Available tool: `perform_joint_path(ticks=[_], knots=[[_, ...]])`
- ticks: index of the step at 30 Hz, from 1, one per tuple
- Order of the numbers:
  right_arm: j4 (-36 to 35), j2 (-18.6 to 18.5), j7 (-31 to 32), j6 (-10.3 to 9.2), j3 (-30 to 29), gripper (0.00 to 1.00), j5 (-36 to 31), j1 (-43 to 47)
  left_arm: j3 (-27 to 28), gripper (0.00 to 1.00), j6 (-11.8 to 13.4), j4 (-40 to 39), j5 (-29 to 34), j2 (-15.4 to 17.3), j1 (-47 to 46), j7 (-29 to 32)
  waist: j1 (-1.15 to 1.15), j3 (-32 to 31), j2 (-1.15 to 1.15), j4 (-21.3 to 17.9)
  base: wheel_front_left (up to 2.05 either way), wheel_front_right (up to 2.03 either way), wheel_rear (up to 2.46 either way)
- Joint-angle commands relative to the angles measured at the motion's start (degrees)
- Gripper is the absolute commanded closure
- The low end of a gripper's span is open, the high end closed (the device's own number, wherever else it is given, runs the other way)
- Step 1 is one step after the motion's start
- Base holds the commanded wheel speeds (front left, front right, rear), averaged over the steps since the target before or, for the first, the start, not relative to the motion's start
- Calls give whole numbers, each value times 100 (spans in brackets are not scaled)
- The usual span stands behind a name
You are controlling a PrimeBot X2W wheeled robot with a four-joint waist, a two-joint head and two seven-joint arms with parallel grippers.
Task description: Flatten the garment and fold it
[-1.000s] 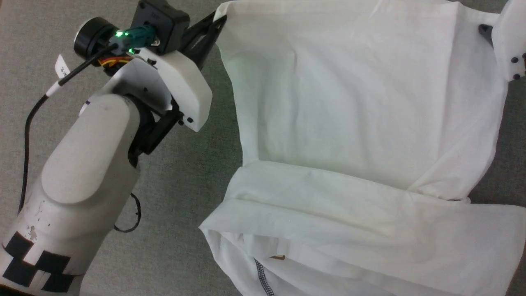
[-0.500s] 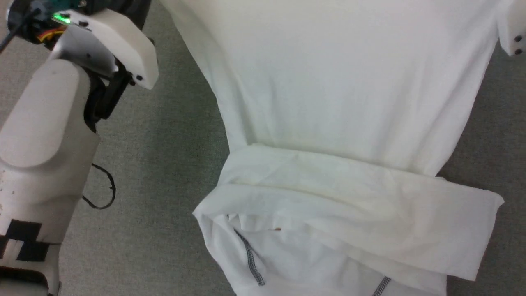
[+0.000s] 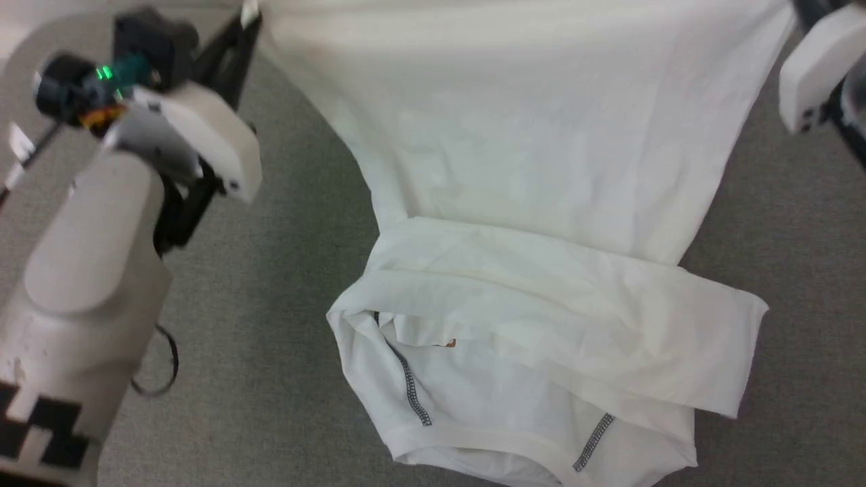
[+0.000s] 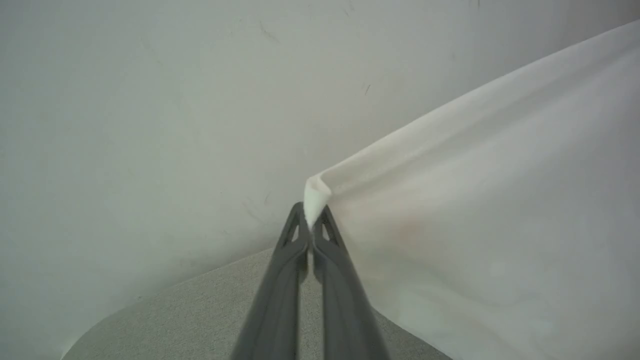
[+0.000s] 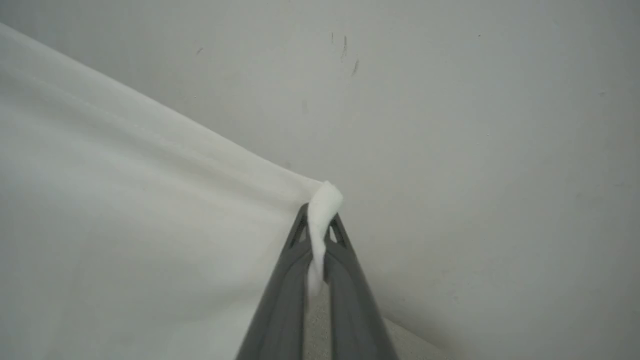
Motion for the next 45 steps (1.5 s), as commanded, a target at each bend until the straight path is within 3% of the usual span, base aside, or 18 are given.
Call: perform_joint_path(ticks=[1, 5, 10, 15, 20, 29, 44, 45], knots=[[11, -22, -102, -16, 27, 100, 120, 228, -43, 100, -26, -105, 24, 98, 292, -4, 0, -540, 0, -82, 0, 0, 0], [-309, -127, -293, -16, 194, 100, 536, 898, -180, 100, 30, -766, -44, 318, 1115, 149, 0, -995, 0, -96, 0, 0, 0], [-1180, -408, -252, -16, 298, 100, 1115, 1903, -249, 100, 295, -1875, -238, 722, 2325, 536, 0, -1410, 0, -146, 0, 0, 0], [-2383, -840, 166, -16, 271, 100, 1482, 3070, -385, 100, 635, -2994, -391, 1152, 3495, 1044, 0, -1563, 0, -197, 0, 0, 0], [-3476, -1211, 802, -16, 122, 100, 1538, 4297, -655, 100, 771, -3594, -519, 1421, 4352, 1437, 0, -1536, 0, -205, 0, 0, 0], [-4451, -1558, 1929, -16, 216, 100, 1528, 5703, -1217, 100, 573, -3076, -602, 1514, 4906, 1921, 0, -1415, 0, -232, 0, 0, 0], [-4787, -1722, 2757, -16, 420, 100, 2203, 6217, -1316, 100, 316, -2148, -531, 1398, 4616, 1649, 0, -1482, 0, -231, 0, 0, 0], [-4825, -1731, 2781, -16, 443, 75, 2264, 6237, -1358, 96, 229, -2139, -609, 1372, 4643, 1678, 0, -1512, 0, -233, 0, 0, 0]])
